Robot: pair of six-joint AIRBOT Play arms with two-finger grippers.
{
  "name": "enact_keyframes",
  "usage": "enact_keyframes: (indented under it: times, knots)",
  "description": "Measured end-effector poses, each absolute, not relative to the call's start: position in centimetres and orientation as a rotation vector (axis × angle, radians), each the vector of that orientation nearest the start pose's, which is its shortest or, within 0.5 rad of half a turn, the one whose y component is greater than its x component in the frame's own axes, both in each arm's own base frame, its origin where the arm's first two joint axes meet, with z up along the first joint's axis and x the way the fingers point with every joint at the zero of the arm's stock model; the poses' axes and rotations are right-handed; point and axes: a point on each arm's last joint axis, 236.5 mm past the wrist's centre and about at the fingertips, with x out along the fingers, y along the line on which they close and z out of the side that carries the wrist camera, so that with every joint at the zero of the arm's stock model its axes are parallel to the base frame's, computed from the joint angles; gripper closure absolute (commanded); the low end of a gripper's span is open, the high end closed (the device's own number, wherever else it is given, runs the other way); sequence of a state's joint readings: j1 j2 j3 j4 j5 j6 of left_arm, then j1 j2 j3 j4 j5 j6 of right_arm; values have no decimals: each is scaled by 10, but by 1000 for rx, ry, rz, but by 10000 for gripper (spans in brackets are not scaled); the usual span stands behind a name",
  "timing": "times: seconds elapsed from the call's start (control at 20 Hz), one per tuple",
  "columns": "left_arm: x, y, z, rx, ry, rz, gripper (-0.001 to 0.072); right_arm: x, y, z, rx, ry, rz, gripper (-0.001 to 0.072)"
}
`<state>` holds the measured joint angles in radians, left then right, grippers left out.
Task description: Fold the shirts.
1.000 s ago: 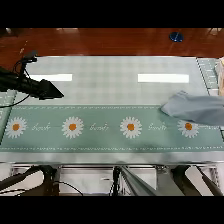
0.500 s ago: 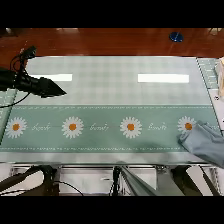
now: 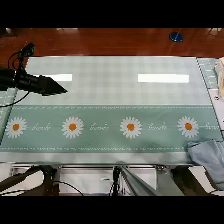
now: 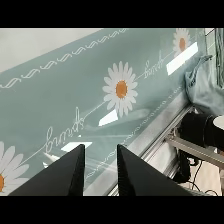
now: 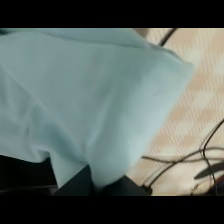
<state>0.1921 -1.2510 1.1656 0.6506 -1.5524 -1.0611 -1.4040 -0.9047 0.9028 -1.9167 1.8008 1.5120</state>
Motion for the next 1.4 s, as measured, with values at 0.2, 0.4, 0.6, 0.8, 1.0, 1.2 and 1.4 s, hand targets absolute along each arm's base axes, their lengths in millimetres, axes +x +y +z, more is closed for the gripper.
enact_keyframes:
  times: [0.2, 0.4, 0.6, 0.8, 1.0, 1.2, 1.4]
  knots:
    - [331, -127, 102, -481, 1191, -850, 447, -94, -157, 17, 958, 1912, -1271, 324]
    - [340, -125, 101, -491, 1168, -819, 446, -118, -186, 12, 761, 1924, -1381, 277]
    - [349, -123, 101, -500, 1144, -787, 446, -75, -257, 5, 647, 1597, -1408, 289]
    - [386, -116, 104, -445, 990, -713, 458, 110, -324, 28, 668, 988, -1031, 289]
    - [418, -130, 102, -245, 855, -672, 623, 330, -242, 84, 655, 751, -381, 289]
    - [415, -139, 71, -35, 951, -558, 128, 390, -109, 57, 418, 1005, -28, 285]
    - [400, -129, 37, 66, 1104, -438, 95, 395, -41, 29, 256, 1165, 100, 284]
